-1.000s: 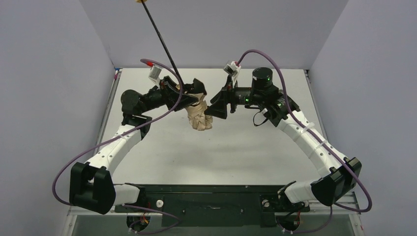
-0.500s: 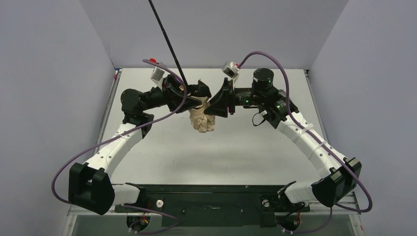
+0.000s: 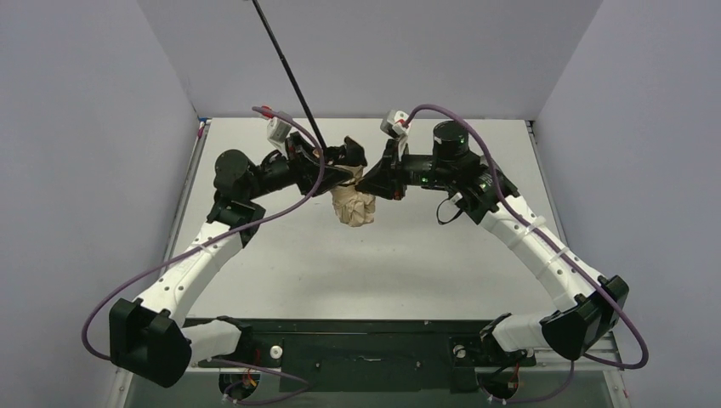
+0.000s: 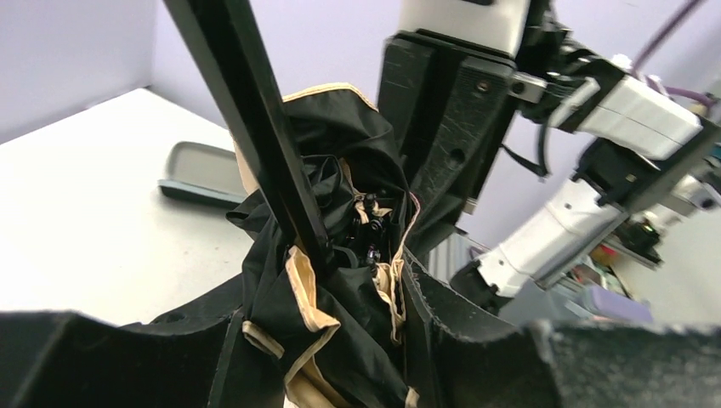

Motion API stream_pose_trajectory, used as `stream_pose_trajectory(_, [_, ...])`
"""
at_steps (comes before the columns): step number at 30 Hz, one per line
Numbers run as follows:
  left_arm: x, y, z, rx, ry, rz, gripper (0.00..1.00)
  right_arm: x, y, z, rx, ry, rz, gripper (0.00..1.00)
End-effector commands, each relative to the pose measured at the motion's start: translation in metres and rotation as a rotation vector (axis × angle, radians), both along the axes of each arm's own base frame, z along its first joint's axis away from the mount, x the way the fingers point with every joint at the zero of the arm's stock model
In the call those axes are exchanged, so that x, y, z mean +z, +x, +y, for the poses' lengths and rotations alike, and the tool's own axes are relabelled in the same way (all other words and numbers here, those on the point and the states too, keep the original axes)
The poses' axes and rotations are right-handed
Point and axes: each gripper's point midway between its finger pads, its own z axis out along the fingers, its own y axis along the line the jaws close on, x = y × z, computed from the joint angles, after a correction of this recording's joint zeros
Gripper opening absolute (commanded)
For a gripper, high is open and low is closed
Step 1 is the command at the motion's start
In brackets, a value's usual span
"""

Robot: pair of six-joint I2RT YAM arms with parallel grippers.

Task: Open the umbrella

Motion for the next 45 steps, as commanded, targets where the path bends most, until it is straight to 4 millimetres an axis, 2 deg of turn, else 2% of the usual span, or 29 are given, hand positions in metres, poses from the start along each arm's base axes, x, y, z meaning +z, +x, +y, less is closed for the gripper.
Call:
stream_pose_trajectory(1, [0.011,0.053,0.035,0.428,0.03,-0.041,0.0,0.008,-0.003,-0.021,-0.107,-0.104,-0.125,0.0])
stream_pose_trajectory(4, [-0.006,0.073,0.051,0.588,0.074,0.044,0.0,0.009,0.0,-0.026,-0.176,-0.158,-0.176,0.0])
stream_pose_trajectory(5, [-0.013,0.081,0.06,0.659,0.091,0.078,0.0,0.011,-0.005,-0.024,-0.173,-0.163,-0.194,0.0])
stream_pose_trajectory(6, [-0.016,0.089,0.069,0.722,0.096,0.1,0.0,0.01,0.0,-0.028,-0.218,-0.19,-0.219,0.0])
stream_pose_trajectory(7, [-0.02,0.092,0.072,0.746,0.109,0.127,0.0,0.012,-0.004,-0.025,-0.218,-0.198,-0.238,0.0])
stream_pose_trajectory(8, [-0.024,0.098,0.079,0.795,0.111,0.155,0.0,0.01,0.002,-0.031,-0.264,-0.23,-0.267,0.0])
stream_pose_trajectory(9, [-0.029,0.102,0.081,0.814,0.123,0.182,0.0,0.011,-0.004,-0.029,-0.262,-0.243,-0.287,0.0])
stream_pose_trajectory(10, [-0.031,0.106,0.086,0.851,0.117,0.204,0.0,0.011,0.0,-0.032,-0.285,-0.268,-0.326,0.0])
stream_pose_trajectory(14, [-0.045,0.116,0.091,0.903,0.106,0.3,0.0,0.018,-0.013,-0.023,-0.263,-0.293,-0.427,0.0])
stream_pose_trajectory(17, [-0.051,0.12,0.086,0.889,0.099,0.333,0.0,0.022,-0.022,-0.017,-0.207,-0.28,-0.466,0.0])
stream_pose_trajectory(20, [-0.036,0.116,0.074,0.774,-0.002,0.301,0.0,0.022,-0.023,-0.018,-0.195,-0.259,-0.445,0.0])
stream_pose_trajectory(21, [-0.031,0.112,0.071,0.724,-0.026,0.291,0.0,0.022,-0.024,-0.016,-0.192,-0.232,-0.397,0.0])
stream_pose_trajectory(22, [-0.021,0.109,0.069,0.683,-0.093,0.271,0.0,0.022,-0.012,-0.025,-0.231,-0.217,-0.358,0.0])
stream_pose_trajectory(23, [-0.015,0.102,0.067,0.613,-0.124,0.271,0.0,0.023,-0.015,-0.021,-0.2,-0.166,-0.28,0.03])
stream_pose_trajectory(24, [-0.003,0.098,0.065,0.572,-0.166,0.226,0.0,0.023,-0.005,-0.027,-0.199,-0.136,-0.227,0.24])
stream_pose_trajectory(25, [0.002,0.091,0.062,0.506,-0.18,0.224,0.0,0.023,-0.003,-0.029,-0.204,-0.113,-0.168,0.35])
stream_pose_trajectory(26, [0.016,0.087,0.061,0.471,-0.209,0.178,0.0,0.021,0.005,-0.035,-0.207,-0.092,-0.112,0.54])
stream_pose_trajectory(28, [0.033,0.072,0.053,0.363,-0.23,0.126,0.0,0.02,0.01,-0.041,-0.202,-0.064,-0.067,0.71])
stream_pose_trajectory(30, [0.046,0.058,0.043,0.26,-0.238,0.093,0.0,0.024,0.007,-0.038,-0.162,-0.024,-0.025,0.79])
stream_pose_trajectory(34, [0.062,0.04,0.033,0.143,-0.238,0.053,0.0,0.041,-0.01,-0.021,-0.009,0.073,0.026,0.82])
stream_pose_trajectory(38, [0.073,0.023,0.023,0.068,-0.231,0.019,0.0,0.063,-0.012,-0.01,0.032,0.204,0.076,0.84])
stream_pose_trajectory(45, [0.095,0.004,0.015,-0.001,-0.241,-0.037,0.0,0.062,-0.007,-0.001,0.06,0.257,0.118,0.85])
